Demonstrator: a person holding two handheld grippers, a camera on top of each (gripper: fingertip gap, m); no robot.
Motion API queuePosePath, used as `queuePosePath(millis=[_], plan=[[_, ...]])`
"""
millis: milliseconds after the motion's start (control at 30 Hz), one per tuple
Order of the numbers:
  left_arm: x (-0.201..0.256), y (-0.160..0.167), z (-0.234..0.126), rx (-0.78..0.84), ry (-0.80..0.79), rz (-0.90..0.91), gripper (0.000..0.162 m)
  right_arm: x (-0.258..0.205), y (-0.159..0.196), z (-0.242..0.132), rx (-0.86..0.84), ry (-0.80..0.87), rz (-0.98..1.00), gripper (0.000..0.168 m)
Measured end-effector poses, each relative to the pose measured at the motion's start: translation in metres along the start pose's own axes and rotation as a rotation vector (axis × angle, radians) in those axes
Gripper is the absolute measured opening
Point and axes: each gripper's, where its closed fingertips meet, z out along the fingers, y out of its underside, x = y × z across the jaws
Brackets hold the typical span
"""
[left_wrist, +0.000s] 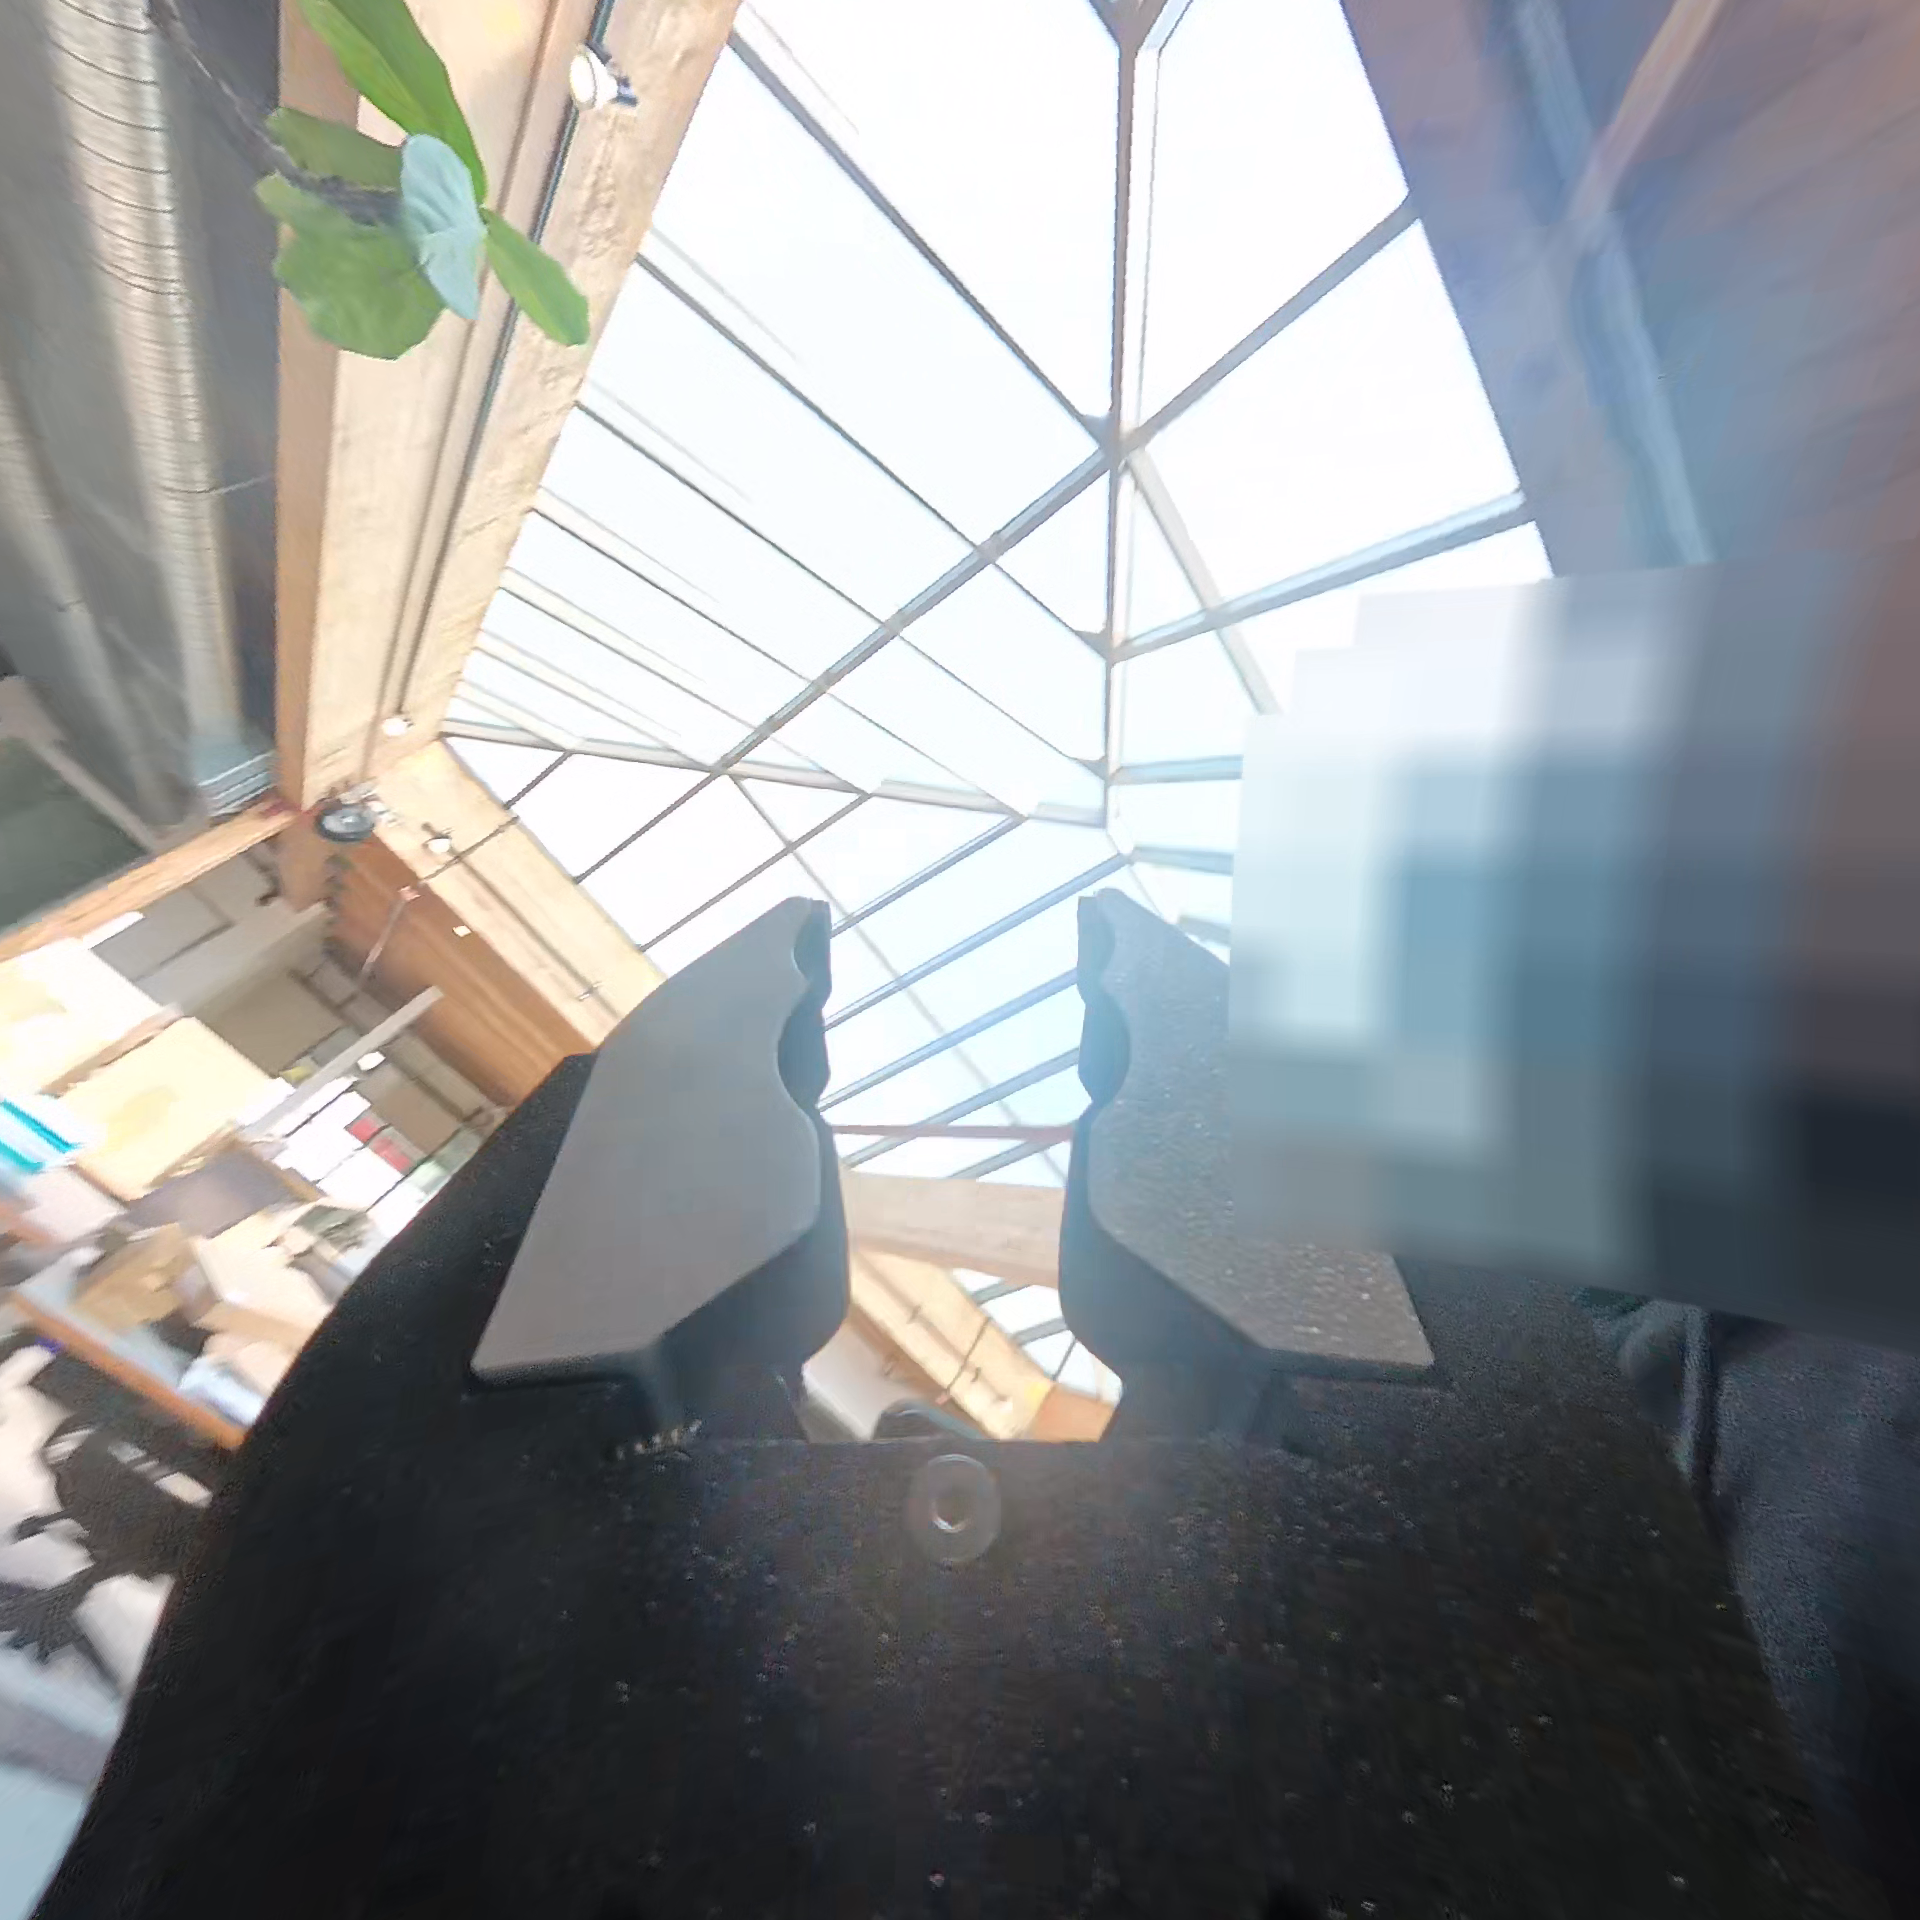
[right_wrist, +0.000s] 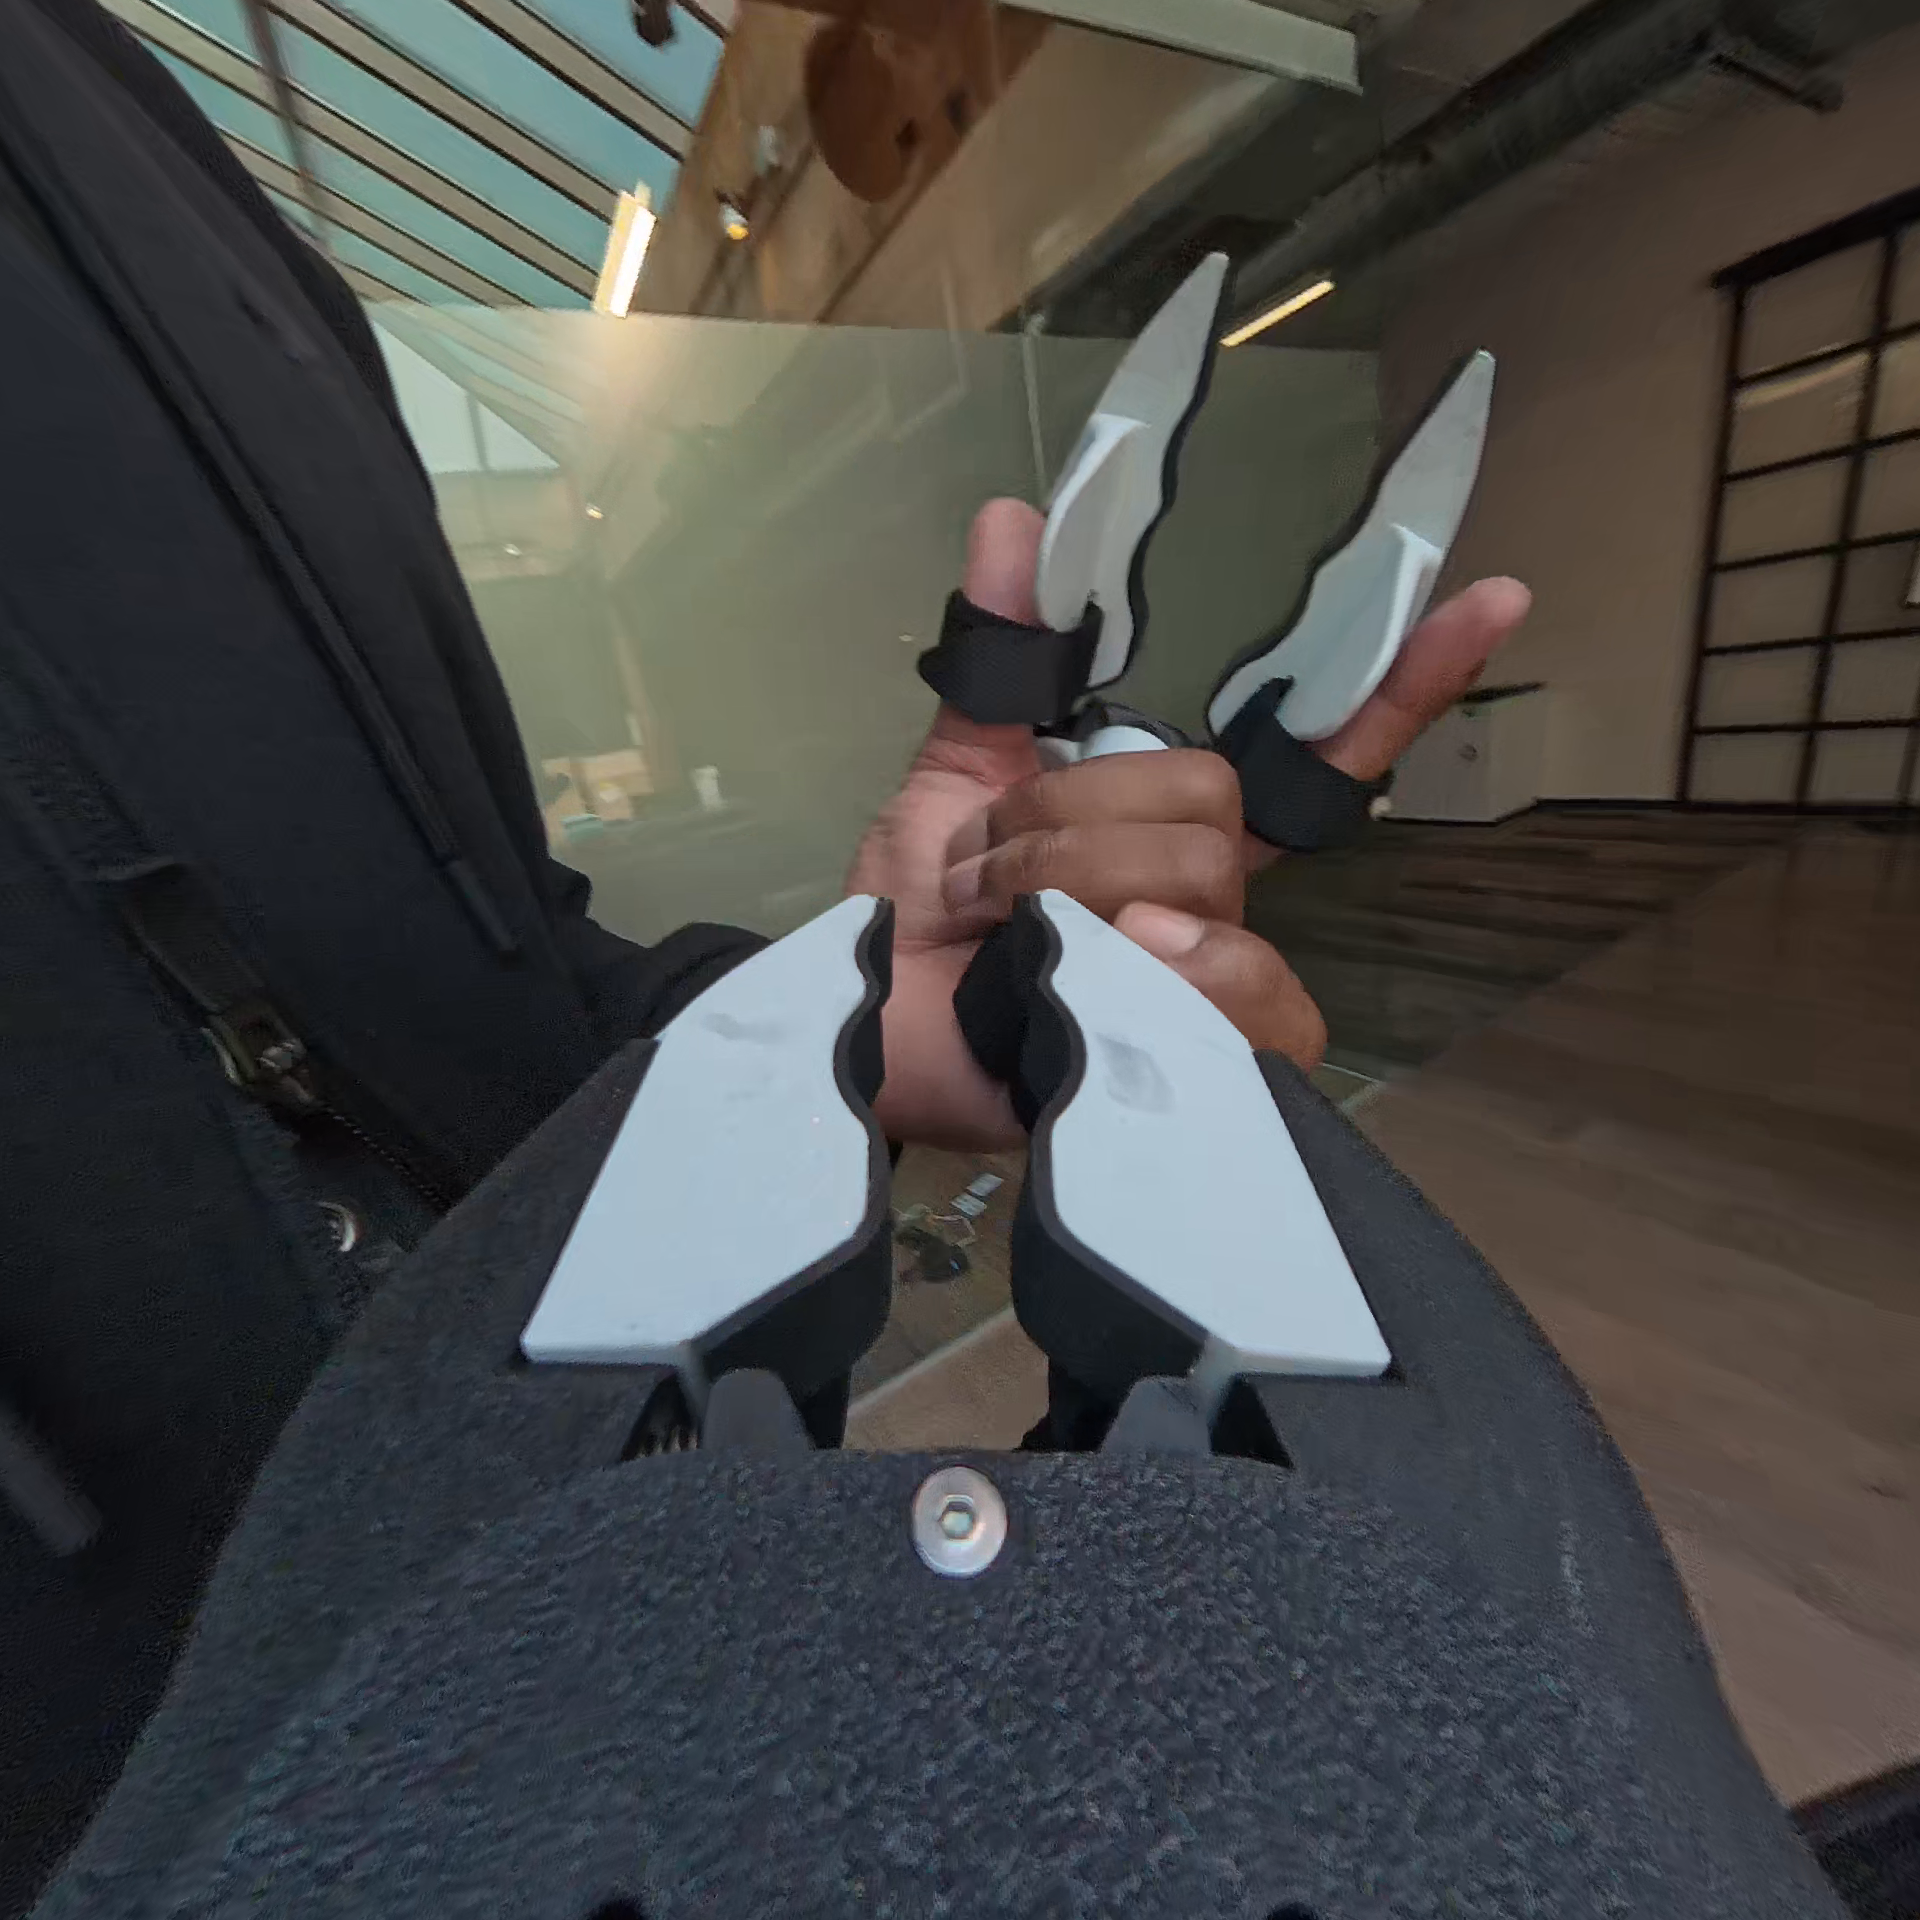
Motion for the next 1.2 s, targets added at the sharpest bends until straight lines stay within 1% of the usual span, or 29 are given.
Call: queuePosePath(millis=[33,133,267,300,400,500,600,700,767,867,933,1033,1133,1200], plan=[[-0.011,-0.015,-0.004,-0.043,-0.028,0.064,0.046,0.020,0.008,0.011,-0.033,0.067,-0.023,0.025],[-0.047,-0.067,-0.015,-0.202,-0.117,0.270,0.047,0.077,0.021,0.043,-0.065,0.238,-0.040,0.026],[-0.102,-0.134,-0.039,-0.495,-0.254,0.543,0.057,0.143,0.028,0.090,-0.077,0.395,0.010,0.027],[-0.114,-0.151,-0.046,-0.539,-0.280,0.579,0.058,0.158,0.030,0.102,-0.094,0.424,-0.001,0.026],[-0.150,-0.198,-0.066,-0.612,-0.352,0.602,0.060,0.203,0.038,0.132,-0.162,0.487,-0.019,0.026],[-0.185,-0.234,-0.084,-0.650,-0.432,0.611,0.061,0.244,0.040,0.155,-0.231,0.505,-0.044,0.026],[-0.224,-0.253,-0.097,-0.660,-0.487,0.587,0.061,0.294,0.041,0.163,-0.314,0.526,-0.100,0.026],[-0.265,-0.262,-0.100,-0.680,-0.510,0.496,0.062,0.351,0.034,0.163,-0.324,0.540,-0.101,0.027],[-0.292,-0.266,-0.099,-0.734,-0.510,0.477,0.062,0.391,0.031,0.160,-0.323,0.554,-0.110,0.027],[-0.340,-0.280,-0.096,-0.832,-0.516,0.521,0.062,0.454,0.029,0.156,-0.302,0.569,-0.119,0.028],[-0.375,-0.296,-0.086,-0.850,-0.543,0.526,0.062,0.493,0.025,0.155,-0.282,0.578,-0.085,0.028],[-0.424,-0.313,-0.060,-0.852,-0.541,0.492,0.061,0.541,0.014,0.154,-0.249,0.593,-0.062,0.029],[-0.477,-0.320,-0.035,-0.897,-0.510,0.531,0.061,0.578,0.006,0.152,-0.234,0.604,-0.062,0.028],[-0.517,-0.323,-0.019,-0.913,-0.525,0.508,0.061,0.599,0.002,0.149,-0.235,0.629,-0.053,0.028]])
